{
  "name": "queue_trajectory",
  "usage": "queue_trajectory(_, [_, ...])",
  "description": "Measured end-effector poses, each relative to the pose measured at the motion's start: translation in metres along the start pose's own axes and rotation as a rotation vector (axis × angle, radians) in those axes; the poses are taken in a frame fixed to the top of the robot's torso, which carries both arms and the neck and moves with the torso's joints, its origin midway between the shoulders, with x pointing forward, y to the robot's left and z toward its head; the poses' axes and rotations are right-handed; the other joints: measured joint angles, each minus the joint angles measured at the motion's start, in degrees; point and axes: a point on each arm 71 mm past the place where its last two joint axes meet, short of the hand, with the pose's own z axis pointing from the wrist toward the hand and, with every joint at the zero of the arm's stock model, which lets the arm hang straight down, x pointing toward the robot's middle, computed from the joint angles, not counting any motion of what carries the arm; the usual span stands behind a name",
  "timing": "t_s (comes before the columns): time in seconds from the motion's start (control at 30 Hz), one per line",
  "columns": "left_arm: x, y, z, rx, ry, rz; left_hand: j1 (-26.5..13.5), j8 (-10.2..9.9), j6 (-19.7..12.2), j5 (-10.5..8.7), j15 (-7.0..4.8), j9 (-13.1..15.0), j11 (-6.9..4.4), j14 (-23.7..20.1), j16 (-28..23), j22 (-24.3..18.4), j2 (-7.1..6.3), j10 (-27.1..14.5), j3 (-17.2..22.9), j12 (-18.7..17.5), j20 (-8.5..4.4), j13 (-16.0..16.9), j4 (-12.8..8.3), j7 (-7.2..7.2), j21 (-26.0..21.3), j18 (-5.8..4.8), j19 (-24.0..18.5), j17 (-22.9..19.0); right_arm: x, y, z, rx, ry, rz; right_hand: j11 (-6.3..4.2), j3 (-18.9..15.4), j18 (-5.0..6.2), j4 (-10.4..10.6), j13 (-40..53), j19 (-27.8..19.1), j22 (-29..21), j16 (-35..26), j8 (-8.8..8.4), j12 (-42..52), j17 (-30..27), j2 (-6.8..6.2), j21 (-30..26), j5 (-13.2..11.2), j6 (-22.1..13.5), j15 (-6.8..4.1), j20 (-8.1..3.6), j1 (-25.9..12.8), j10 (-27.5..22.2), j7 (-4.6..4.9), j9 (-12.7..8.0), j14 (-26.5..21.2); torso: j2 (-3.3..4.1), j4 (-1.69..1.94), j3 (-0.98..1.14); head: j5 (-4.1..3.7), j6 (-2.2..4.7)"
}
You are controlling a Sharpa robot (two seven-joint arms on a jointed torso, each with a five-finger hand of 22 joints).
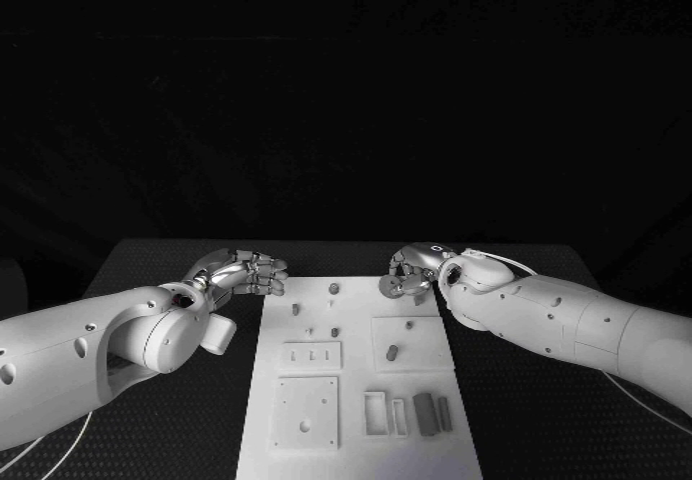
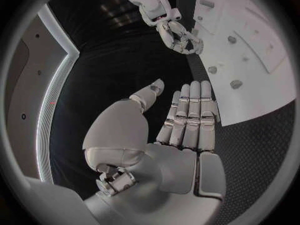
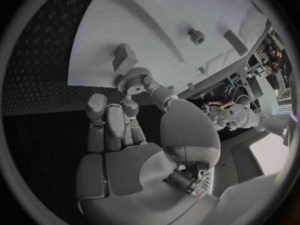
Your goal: Assemble the parts on the task board
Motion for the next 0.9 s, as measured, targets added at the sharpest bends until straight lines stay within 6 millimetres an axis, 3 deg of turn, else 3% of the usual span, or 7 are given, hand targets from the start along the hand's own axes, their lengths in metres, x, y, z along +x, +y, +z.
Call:
queue_trajectory(0.37, [-0.0004, 0.0001, -0.0002, -0.001, -0.001, 0.0, 0.0, 0.0, 0.0, 0.0, 0.0, 0.0, 0.0, 0.0, 0.0, 0.05, 0.0, 0.0, 0.0, -0.21, 0.0, 0.0, 0.0, 0.0, -0.22, 0.0, 0.0, 0.04, -0.0004, 0.0001, 0.0, -0.006, 0.013, -0.002, -1.1, 0.08, 0.0, -0.42, -0.22, 0.0, 0.16, 0.0, 0.87, 0.0, 0.46, 3.66, 0.0, -0.31, 0.01, -0.82, 0.01, -0.81, 0.52, -0.01, 0.33, 0.65, -0.03, 0.07, -0.04, -0.06, -0.31])
queue_trajectory(0.67, [-0.0005, 0.0002, -0.0003, -0.002, -0.001, 0.0, -0.23, 0.0, -0.2, 0.0, 0.0, 0.0, 0.0, 0.0, 0.0, 0.05, -0.23, 0.0, 0.0, -0.21, 0.0, 0.0, 0.0, 0.2, -0.22, 0.0, 0.0, 0.03, -0.0003, 0.0007, -0.0005, -0.008, 0.013, -0.003, -1.12, 0.16, 0.01, -0.64, -0.22, -0.01, 0.25, 0.0, 0.94, 0.0, 0.59, 4.39, 0.0, -0.06, 0.0, -1.0, 0.03, -0.65, 0.51, -0.02, 0.4, 0.84, -0.03, 0.08, -0.04, -0.12, -0.38])
queue_trajectory(0.9, [-0.0008, 0.0003, -0.0006, -0.002, -0.001, 0.0, -0.23, 0.0, -0.21, 0.0, 0.0, 0.0, 0.0, 0.0, -0.22, 0.04, -0.23, 0.0, 0.0, -0.21, 0.0, 0.0, 0.0, 0.2, -0.22, -0.01, 0.0, 0.1, 0.0008, 0.0029, -0.0042, -0.013, -0.001, -0.01, -1.83, 0.15, 0.01, -0.64, -0.21, -0.08, 0.31, 0.23, 0.88, 0.0, 0.95, 4.62, 0.0, -0.06, -0.22, -1.4, 0.09, -0.43, 0.64, -0.24, 0.24, 1.25, -0.03, 0.06, -0.08, 0.0, -0.19])
